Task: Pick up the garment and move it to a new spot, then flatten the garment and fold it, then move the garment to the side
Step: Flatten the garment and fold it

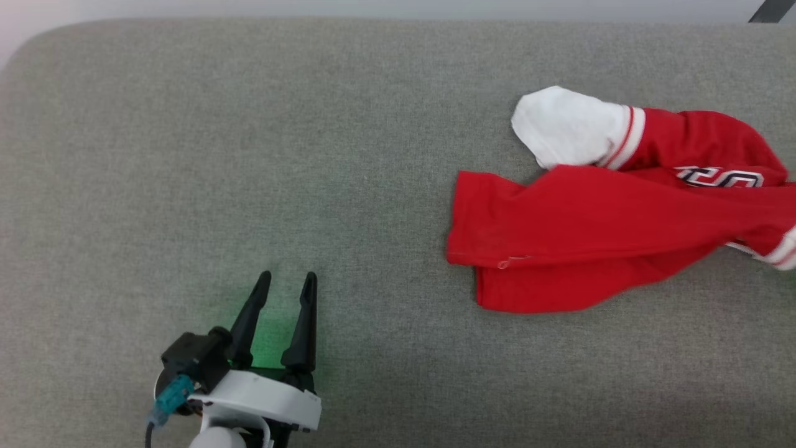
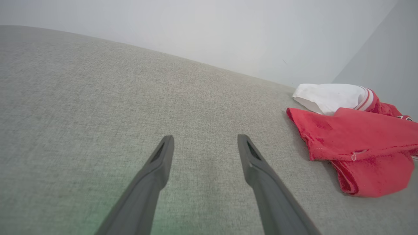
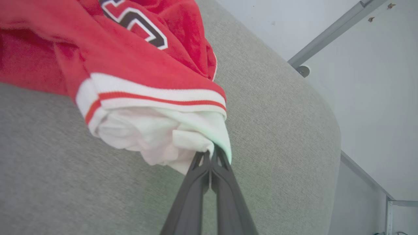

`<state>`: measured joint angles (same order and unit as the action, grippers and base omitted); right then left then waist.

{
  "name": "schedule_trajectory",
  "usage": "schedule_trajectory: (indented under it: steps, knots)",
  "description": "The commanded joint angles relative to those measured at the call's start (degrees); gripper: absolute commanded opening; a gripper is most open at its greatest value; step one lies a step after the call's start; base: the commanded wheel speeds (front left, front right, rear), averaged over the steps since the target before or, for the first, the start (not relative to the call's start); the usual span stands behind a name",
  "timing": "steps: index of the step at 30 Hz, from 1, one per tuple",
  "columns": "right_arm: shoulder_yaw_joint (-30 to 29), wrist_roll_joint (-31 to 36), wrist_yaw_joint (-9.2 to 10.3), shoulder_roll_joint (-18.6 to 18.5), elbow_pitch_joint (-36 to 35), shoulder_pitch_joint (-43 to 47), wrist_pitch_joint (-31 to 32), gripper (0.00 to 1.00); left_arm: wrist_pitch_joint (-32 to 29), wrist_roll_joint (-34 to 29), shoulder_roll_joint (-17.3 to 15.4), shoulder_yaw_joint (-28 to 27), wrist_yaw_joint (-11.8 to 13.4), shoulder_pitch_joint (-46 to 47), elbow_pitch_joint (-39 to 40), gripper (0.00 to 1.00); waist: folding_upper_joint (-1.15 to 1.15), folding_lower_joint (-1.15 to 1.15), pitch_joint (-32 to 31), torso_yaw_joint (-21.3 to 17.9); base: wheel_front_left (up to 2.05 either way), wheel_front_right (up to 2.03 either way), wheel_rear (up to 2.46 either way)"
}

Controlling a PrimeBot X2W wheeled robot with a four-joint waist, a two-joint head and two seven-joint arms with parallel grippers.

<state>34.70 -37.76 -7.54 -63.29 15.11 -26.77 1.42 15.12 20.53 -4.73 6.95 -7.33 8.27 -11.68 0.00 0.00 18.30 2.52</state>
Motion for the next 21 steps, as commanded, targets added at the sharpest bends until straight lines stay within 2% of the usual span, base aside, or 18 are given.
schedule_trajectory:
  steps: [1,10,13,18,19,20,21]
  knots:
    - [-1.1,1.0,0.1,0.3,1.0,0.7,-0.3,0.0,0.0,-0.1,-0.4,0.1,-0.2,0.7,0.0,1.0,0.0,0.0,0.5,-0.1,0.0,0.0,0.0]
    - [-4.9,4.0,0.1,2.1,13.2,5.1,-1.4,0.0,0.0,0.2,-1.4,1.2,-0.2,2.6,-0.2,1.0,0.0,0.0,2.3,1.2,0.0,0.0,0.0]
    - [-5.5,4.0,0.1,3.9,16.4,6.2,-2.2,0.0,0.0,0.6,-1.7,1.7,-0.2,2.8,-0.3,1.0,0.0,0.0,2.5,0.8,0.0,0.0,0.0]
    - [-6.6,5.5,0.1,8.0,19.5,4.5,-5.1,0.0,0.0,1.4,-4.4,3.0,-0.2,5.1,0.0,1.0,0.0,0.0,2.3,-1.6,0.0,0.0,0.0]
    - [-7.4,5.8,0.1,9.0,20.3,3.9,-6.1,0.17,0.0,1.6,-5.1,3.5,-0.2,5.8,-0.1,1.0,0.0,0.0,2.1,-2.2,0.0,0.0,0.0]
    - [-8.4,6.0,0.1,10.0,21.3,3.4,-7.3,0.44,0.0,1.7,-6.0,4.3,-0.2,6.7,-0.1,1.0,0.0,0.0,2.0,-2.8,0.0,0.0,0.0]
    - [-9.7,6.1,0.1,11.2,22.6,3.0,-8.7,1.0,0.0,1.8,-7.0,5.4,-0.2,7.7,-0.2,1.0,0.0,0.0,1.7,-3.3,0.0,0.0,0.0]
